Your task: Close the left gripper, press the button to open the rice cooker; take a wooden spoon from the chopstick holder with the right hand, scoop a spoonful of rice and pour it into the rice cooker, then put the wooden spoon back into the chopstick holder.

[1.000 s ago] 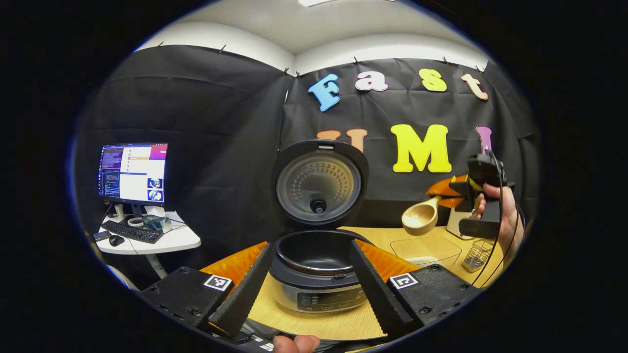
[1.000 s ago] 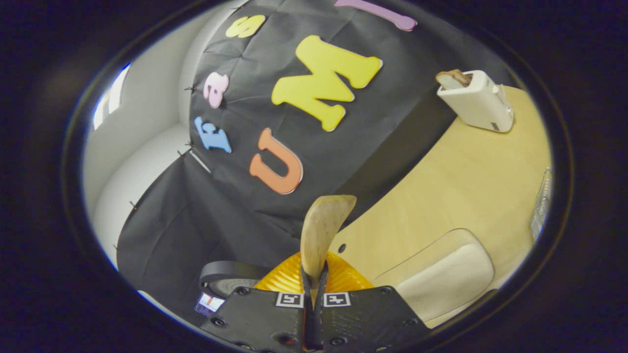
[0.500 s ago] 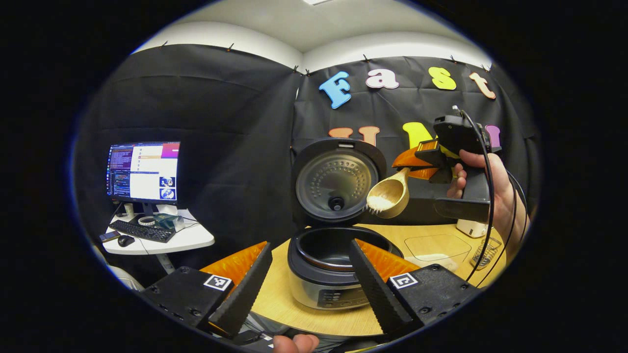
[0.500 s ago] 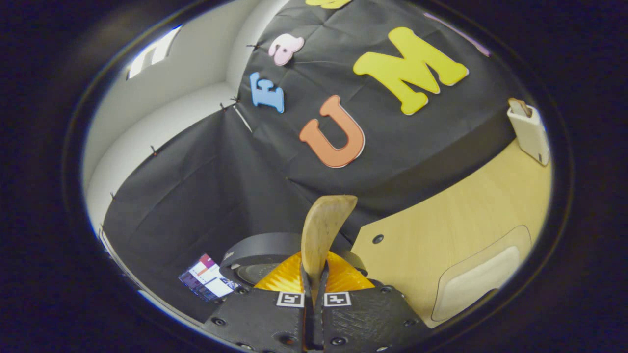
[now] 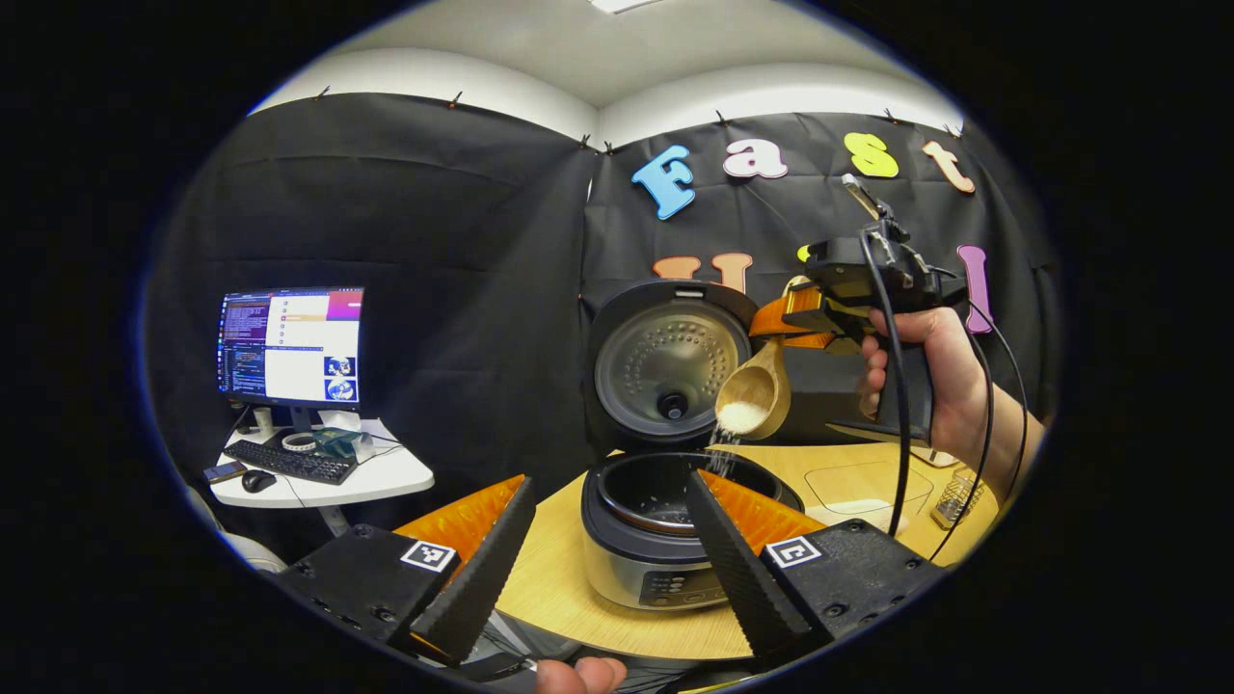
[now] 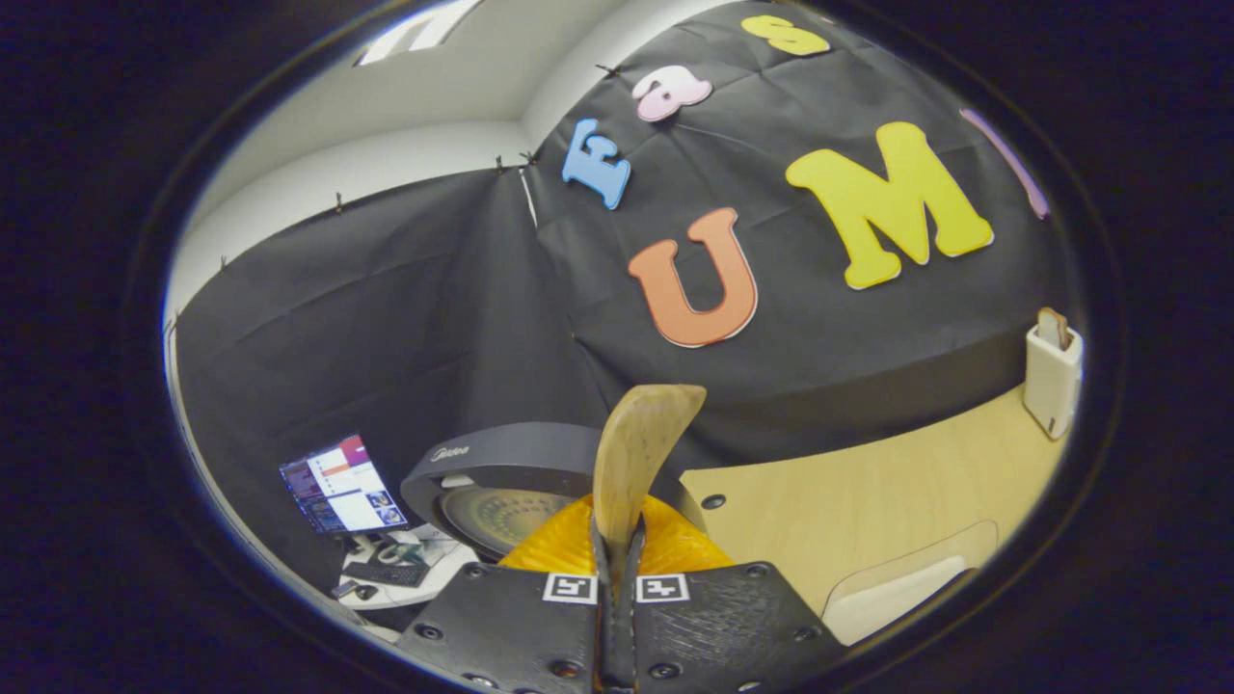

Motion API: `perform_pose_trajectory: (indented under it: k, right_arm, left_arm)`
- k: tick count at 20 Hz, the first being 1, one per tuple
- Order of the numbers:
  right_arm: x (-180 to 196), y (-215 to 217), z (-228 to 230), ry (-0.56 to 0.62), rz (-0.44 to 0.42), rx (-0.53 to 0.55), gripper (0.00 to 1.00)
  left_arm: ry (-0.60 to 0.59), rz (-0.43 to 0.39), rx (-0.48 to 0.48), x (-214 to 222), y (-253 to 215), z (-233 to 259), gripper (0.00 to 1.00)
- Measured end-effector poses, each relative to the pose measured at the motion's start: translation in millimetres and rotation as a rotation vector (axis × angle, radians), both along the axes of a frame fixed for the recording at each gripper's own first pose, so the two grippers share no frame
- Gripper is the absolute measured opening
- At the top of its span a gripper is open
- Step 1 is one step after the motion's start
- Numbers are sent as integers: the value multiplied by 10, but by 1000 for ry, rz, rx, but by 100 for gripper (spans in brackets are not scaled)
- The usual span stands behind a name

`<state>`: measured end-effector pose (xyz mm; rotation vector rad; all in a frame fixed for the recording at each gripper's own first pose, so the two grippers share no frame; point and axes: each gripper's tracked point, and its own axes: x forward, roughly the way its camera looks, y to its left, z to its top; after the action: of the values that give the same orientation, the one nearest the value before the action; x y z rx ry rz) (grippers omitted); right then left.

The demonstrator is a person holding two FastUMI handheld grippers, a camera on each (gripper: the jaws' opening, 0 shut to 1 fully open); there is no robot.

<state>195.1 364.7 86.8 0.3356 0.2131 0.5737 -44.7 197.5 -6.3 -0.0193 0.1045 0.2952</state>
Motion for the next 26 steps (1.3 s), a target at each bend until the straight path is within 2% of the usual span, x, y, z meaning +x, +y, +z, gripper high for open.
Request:
perform_pose_trajectory:
  k: [7, 12, 18, 23, 26]
  right_arm:
    - [-37, 177, -37, -111, 40, -141, 0]
    - [-219, 341, 82, -349, 58, -316, 0]
    - [-482, 538, 175, -584, 100, -454, 0]
    - [-541, 523, 233, -573, 104, -409, 0]
    - [-566, 401, 254, -491, 105, -321, 0]
  left_arm:
    - [-17, 11, 15, -36, 10, 84, 100]
    - [-17, 14, 8, -47, 40, 71, 100]
    - [-46, 10, -9, -55, 51, 135, 100]
    - [-58, -2, -24, -67, 0, 159, 100]
    - [-62, -12, -21, -72, -27, 181, 100]
